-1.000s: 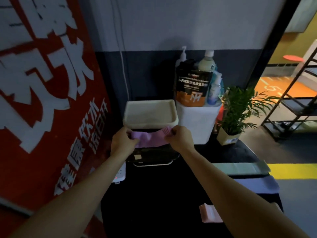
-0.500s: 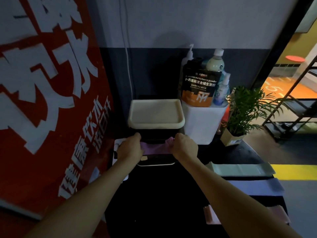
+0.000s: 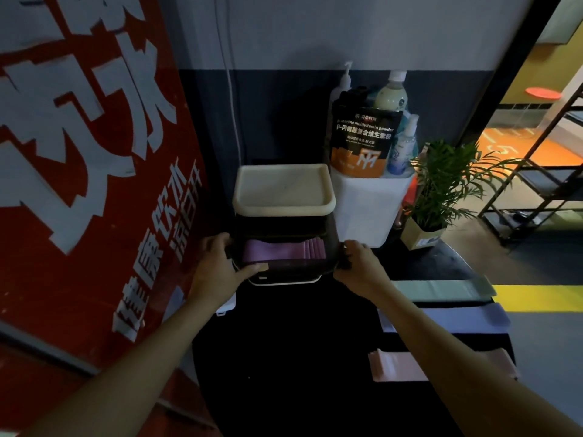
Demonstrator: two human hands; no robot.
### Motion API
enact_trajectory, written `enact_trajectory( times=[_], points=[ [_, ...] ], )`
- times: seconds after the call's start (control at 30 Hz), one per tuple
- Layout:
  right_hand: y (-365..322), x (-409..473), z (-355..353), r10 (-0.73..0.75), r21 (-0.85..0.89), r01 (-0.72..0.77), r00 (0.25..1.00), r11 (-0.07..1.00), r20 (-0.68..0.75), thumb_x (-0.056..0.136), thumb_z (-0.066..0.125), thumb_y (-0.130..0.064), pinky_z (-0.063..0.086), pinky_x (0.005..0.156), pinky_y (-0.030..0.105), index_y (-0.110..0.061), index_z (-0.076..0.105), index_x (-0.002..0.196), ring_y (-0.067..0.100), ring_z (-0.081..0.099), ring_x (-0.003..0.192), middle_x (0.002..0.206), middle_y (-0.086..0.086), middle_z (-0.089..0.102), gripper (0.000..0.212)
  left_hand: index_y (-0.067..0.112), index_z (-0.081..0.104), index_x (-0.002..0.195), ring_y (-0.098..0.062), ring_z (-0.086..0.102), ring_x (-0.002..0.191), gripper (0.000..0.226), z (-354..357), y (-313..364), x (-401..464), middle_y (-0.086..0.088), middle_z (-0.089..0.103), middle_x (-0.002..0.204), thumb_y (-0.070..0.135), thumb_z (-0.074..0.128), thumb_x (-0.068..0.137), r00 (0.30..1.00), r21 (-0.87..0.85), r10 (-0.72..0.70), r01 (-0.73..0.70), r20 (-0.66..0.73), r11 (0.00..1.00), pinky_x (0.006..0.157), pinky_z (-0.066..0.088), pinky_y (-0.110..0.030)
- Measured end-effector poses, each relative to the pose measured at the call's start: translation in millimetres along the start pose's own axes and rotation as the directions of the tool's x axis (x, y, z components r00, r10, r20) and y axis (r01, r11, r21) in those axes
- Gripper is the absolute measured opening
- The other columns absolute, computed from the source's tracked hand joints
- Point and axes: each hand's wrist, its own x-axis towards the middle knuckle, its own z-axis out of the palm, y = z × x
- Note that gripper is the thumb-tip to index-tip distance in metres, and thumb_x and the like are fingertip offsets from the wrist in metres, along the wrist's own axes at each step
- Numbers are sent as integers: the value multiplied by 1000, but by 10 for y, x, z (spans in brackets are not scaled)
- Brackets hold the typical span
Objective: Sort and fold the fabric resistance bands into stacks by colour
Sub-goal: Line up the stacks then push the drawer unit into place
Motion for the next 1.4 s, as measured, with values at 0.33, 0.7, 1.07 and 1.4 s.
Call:
enact_trajectory(
  times=[0.33,0.7,1.07,1.4],
  points=[
    [20,234,87,47,178,-33,996,983,-76,80,70,-12,52,88,37,-5,58,110,21,65,94,101,5,67,33,3,48,125,-18,52,103,58,80,-69,144,-7,54,116,7,77,74,991,-284,-118,98,-55,954,82,36,-20],
    [-31,586,70,33,243,14,982,970,-189,81,70,-15,51,86,37,-9,64,104,24,65,91,93,4,65,25,-6,56,115,-14,53,94,42,158,-105,537,-5,56,101,-2,71,77,983,-419,-147,88,-110,904,61,38,2],
    [59,1031,150,36,274,4,989,962,-141,83,70,-23,36,99,30,-12,38,140,24,44,128,137,8,50,66,8,38,141,-7,44,108,70,300,-230,912,-9,51,136,6,71,80,998,-357,-53,40,-26,933,84,36,-16],
    [104,1096,223,26,335,45,979,941,-204,80,73,-19,40,96,29,-15,52,132,20,52,121,127,5,60,56,6,54,128,-19,56,113,57,424,-362,1030,-9,62,122,10,75,76,995,-384,-60,26,-77,923,89,41,-24]
  ],
)
